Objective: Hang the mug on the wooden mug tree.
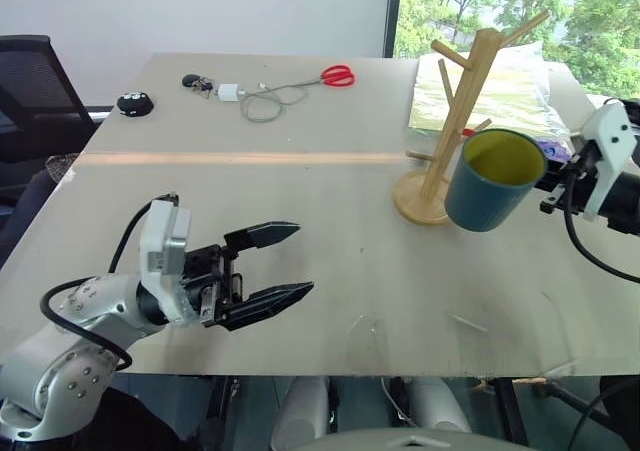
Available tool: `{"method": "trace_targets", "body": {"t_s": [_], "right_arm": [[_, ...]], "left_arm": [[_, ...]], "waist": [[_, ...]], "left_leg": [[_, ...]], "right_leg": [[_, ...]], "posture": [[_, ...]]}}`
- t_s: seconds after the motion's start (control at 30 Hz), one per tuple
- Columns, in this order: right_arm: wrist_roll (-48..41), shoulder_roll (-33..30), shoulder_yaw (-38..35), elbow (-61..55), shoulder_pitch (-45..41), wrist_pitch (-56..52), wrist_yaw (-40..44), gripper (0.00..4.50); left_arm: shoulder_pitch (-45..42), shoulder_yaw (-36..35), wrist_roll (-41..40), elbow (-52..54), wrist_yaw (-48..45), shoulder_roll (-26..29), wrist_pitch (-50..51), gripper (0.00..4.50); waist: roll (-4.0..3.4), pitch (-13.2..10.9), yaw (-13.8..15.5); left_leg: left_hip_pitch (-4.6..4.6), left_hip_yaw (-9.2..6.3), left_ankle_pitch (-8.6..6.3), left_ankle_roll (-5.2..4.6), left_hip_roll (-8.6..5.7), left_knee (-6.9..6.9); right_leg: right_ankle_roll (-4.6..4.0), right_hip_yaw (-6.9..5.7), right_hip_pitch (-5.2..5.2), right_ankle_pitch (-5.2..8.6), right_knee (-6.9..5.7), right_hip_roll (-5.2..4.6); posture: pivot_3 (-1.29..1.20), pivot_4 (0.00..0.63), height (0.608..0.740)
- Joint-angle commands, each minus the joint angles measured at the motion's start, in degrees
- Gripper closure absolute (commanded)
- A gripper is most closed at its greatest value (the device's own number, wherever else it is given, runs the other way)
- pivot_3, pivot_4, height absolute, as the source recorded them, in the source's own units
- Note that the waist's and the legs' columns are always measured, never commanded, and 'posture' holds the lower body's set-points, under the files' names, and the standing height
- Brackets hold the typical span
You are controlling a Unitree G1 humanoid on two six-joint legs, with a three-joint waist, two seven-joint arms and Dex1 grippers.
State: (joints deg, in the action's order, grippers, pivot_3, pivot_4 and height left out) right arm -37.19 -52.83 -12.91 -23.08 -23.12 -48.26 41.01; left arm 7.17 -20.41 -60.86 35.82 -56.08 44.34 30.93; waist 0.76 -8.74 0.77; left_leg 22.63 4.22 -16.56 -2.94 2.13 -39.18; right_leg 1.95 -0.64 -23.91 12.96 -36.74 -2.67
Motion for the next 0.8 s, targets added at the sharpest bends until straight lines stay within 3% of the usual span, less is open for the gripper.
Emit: {"method": "trace_targets", "body": {"t_s": [0.03, 0.4, 0.7, 0.8], "right_arm": [[-0.9, -0.4, 0.2, -3.5, -3.3, -2.2, -1.8, 4.46], [4.1, 1.5, 7.0, -1.5, -9.7, -3.5, -5.6, 4.46], [10.7, 6.0, 17.3, 4.2, -17.2, -8.8, -8.6, 4.46], [12.2, 5.0, 17.9, 4.5, -15.9, -7.8, -7.4, 3.53]], "left_arm": [[-0.1, -0.4, -1.4, 3.5, 2.2, -0.2, 0.2, 0.00], [-0.8, 0.8, -2.1, 4.8, 5.4, -1.0, 0.7, 0.00], [2.9, -0.5, -0.4, 4.3, 4.0, -3.0, -1.6, 0.00], [3.9, -2.0, -0.8, 4.6, 3.7, -4.4, -3.4, 0.00]], "waist": [[0.01, 0.0, 0.0], [0.01, 0.0, -0.2], [0.02, 0.0, -0.5], [0.02, 0.0, -0.3]], "left_leg": [[0.04, -0.01, 0.00, 0.00, 0.00, 0.00], [0.07, 0.01, 0.01, 0.01, -0.01, -0.01], [0.11, 0.07, 0.12, 0.21, 0.00, 0.00], [0.16, 0.06, 0.12, 0.21, -0.01, 0.00]], "right_leg": [[0.00, 0.00, -0.03, 0.00, 0.01, 0.00], [0.00, 0.00, -0.09, 0.00, 0.00, 0.00], [0.00, 0.02, -0.16, 0.00, -0.01, 0.00], [0.00, 0.01, -0.17, 0.00, 0.01, -0.01]], "posture": [[0.00, 0.150, 0.740], [0.00, 0.150, 0.740], [0.00, 0.150, 0.740], [0.00, 0.150, 0.740]]}}
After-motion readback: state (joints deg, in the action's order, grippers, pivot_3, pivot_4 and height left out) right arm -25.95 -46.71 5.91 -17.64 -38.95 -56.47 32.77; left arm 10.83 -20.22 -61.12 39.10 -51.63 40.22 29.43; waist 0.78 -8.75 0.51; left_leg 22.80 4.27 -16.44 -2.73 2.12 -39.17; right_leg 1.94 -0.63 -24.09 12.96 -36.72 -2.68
